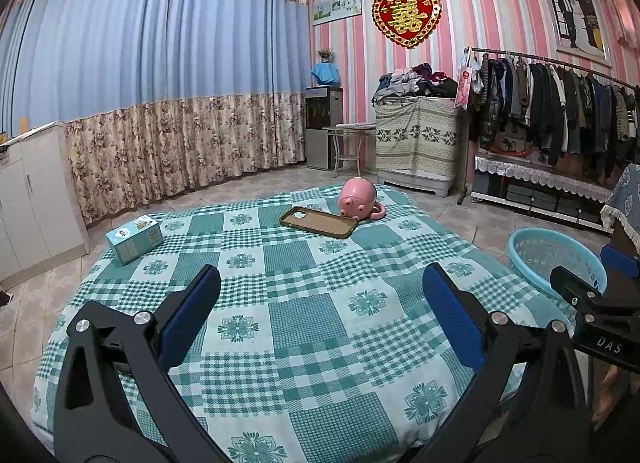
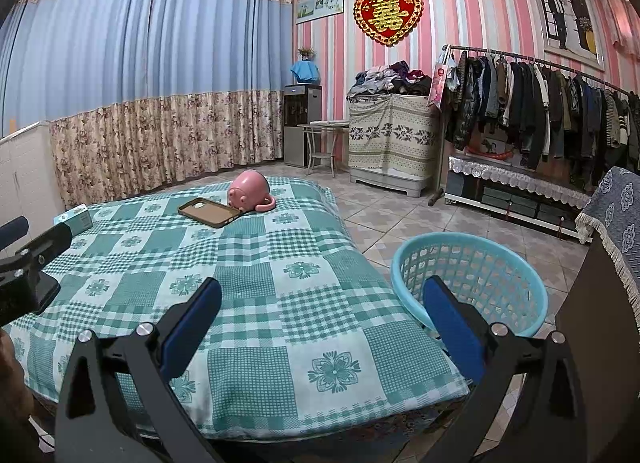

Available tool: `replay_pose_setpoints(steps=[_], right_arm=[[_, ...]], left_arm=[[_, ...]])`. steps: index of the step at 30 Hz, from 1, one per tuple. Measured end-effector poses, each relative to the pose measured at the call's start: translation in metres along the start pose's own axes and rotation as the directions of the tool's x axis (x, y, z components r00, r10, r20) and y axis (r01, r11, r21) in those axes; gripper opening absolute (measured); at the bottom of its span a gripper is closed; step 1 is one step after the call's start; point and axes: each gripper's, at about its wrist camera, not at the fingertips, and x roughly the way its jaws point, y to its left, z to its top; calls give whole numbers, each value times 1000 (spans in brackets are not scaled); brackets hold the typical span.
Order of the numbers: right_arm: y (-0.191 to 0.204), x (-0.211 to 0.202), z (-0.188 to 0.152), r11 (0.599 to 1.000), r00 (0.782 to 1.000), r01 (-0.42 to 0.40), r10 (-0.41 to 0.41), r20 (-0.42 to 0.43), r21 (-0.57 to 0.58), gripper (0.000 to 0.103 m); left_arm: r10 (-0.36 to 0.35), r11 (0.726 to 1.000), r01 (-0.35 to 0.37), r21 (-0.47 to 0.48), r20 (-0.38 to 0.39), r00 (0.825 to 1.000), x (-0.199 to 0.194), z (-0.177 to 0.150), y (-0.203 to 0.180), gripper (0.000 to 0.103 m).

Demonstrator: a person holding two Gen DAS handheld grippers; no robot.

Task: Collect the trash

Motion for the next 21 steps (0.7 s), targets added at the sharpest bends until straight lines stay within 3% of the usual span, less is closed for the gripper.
replay_pose_setpoints(steps=[21], right_arm=[[-1,0,-1,1000,1000,-1,1,0,-2,98]], left_arm=[[5,1000,-5,-7,4,1000,1,2,-5,98]])
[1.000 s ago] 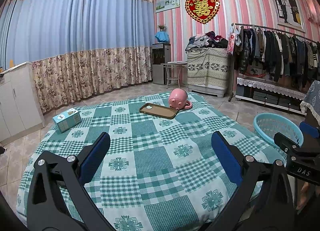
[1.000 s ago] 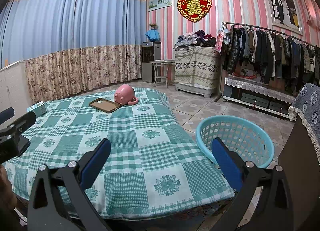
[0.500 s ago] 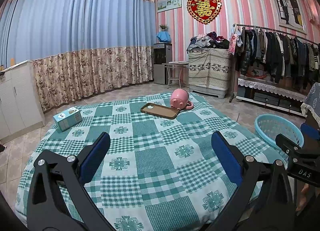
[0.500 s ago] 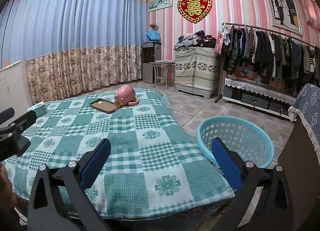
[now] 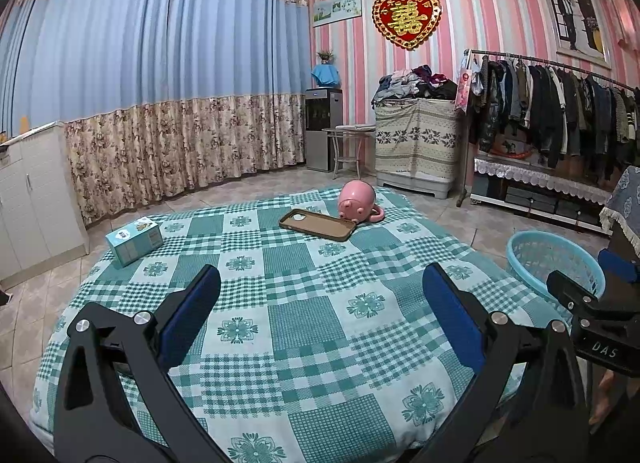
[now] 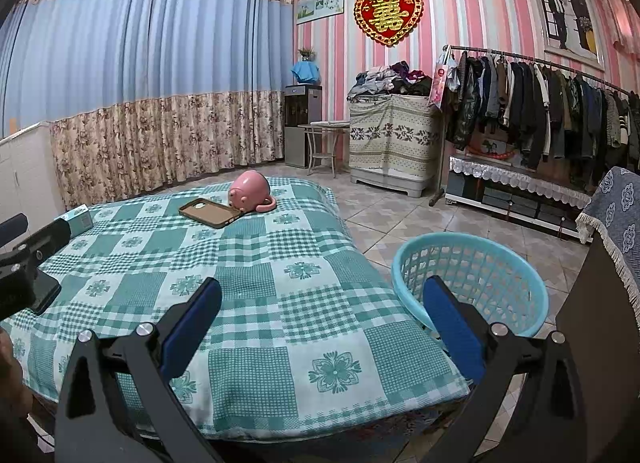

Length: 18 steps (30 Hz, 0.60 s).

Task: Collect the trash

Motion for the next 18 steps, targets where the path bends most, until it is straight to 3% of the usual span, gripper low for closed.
replay_pose_setpoints(steps=[18], right_arm=[[1,-1,-1,1000,1000,0,0,1,0,98]], left_arm=[[-3,1000,2,14,22,1000,-7,4,-4,98]])
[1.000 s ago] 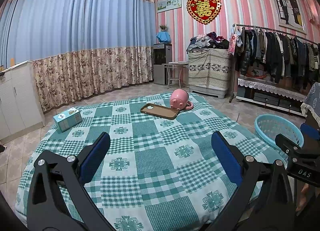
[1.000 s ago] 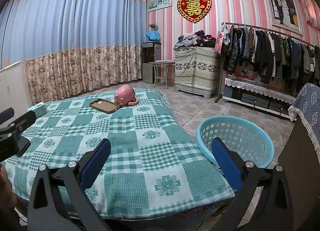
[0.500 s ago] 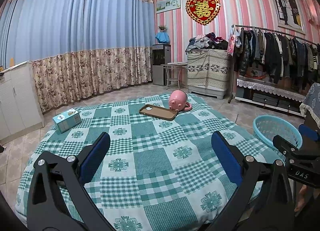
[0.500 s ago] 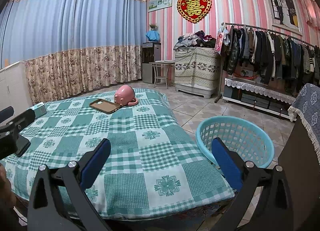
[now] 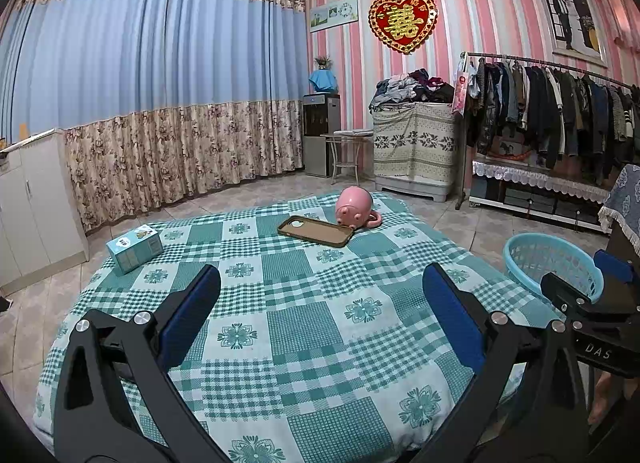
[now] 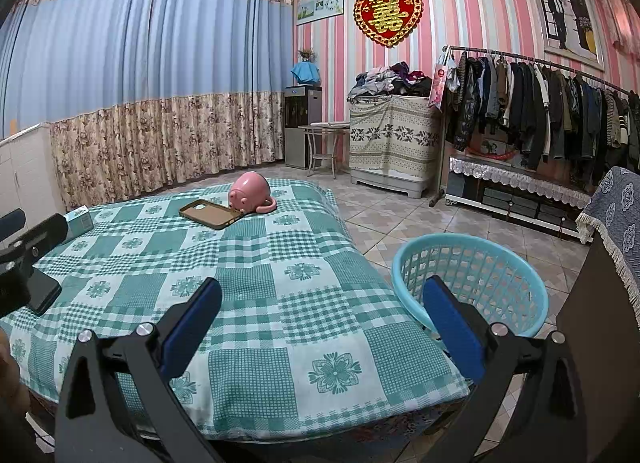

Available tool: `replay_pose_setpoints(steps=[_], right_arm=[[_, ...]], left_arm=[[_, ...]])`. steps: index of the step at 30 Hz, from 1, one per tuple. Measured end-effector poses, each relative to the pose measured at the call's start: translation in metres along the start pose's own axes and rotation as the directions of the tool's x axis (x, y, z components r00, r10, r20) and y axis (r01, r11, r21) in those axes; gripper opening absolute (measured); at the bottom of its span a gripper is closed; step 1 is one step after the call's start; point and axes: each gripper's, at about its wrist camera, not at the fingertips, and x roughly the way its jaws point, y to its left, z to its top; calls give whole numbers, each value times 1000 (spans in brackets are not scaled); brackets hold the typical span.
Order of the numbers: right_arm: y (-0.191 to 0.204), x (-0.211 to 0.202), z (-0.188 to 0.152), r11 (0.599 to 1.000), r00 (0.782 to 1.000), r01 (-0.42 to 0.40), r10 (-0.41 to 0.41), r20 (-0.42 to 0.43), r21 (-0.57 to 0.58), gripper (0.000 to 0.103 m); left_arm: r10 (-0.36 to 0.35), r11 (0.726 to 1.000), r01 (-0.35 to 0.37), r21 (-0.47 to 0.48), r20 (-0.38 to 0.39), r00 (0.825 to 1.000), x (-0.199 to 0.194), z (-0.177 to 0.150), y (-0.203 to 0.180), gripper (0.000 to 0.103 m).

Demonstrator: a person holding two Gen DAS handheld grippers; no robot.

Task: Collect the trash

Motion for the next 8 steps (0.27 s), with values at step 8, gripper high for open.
replay_pose_setpoints(steps=[8], right_arm=[[0,0,0,1000,1000,0,0,1,0,98]], left_arm=[[-6,1000,6,-5,-10,1000,0,-1,0,98]])
